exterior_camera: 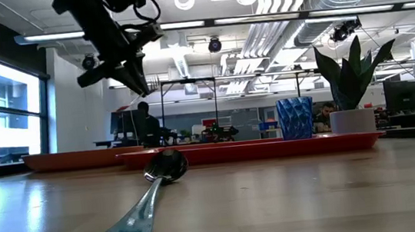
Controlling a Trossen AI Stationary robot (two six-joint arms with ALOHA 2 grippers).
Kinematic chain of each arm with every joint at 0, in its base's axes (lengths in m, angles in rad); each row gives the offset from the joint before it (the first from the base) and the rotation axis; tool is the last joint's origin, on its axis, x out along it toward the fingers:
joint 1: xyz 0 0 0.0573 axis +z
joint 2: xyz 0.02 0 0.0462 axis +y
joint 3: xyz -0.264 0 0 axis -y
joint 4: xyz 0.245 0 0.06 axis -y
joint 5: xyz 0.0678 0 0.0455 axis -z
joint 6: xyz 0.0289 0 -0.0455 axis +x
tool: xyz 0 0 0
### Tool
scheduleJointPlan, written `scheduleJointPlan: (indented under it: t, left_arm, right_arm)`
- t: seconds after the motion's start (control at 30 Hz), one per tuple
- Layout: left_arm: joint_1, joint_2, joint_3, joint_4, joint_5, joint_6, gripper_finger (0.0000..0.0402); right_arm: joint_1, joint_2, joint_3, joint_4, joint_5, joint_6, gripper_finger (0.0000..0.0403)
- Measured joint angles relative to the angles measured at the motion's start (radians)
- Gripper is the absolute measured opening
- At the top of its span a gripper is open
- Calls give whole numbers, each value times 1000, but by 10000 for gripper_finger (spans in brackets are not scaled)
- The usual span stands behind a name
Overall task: Pick and place plate/cup/fork/spoon on tray
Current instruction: Put the fork on the left of the serving tray
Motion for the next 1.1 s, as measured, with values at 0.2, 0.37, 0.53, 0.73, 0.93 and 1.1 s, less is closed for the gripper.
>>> scheduleJointPlan:
  t: [0.2,0.37,0.53,0.73,0.93,1.1]
  left_arm:
    - [114,0,0,71,56,89,8]
    - [179,0,0,171,113,133,8]
    - [229,0,0,236,159,152,8]
    - [259,18,0,242,169,160,8]
    - [259,103,1,264,207,157,8]
    - [259,176,1,259,222,148,8]
  right_arm:
    - [-10,0,0,0,5,36,74]
    - [-12,0,0,0,5,55,74]
    - [-12,0,0,0,34,81,74]
    - [-15,0,0,0,35,121,74]
    - [-28,0,0,0,32,135,74]
    - [-39,0,0,0,30,149,74]
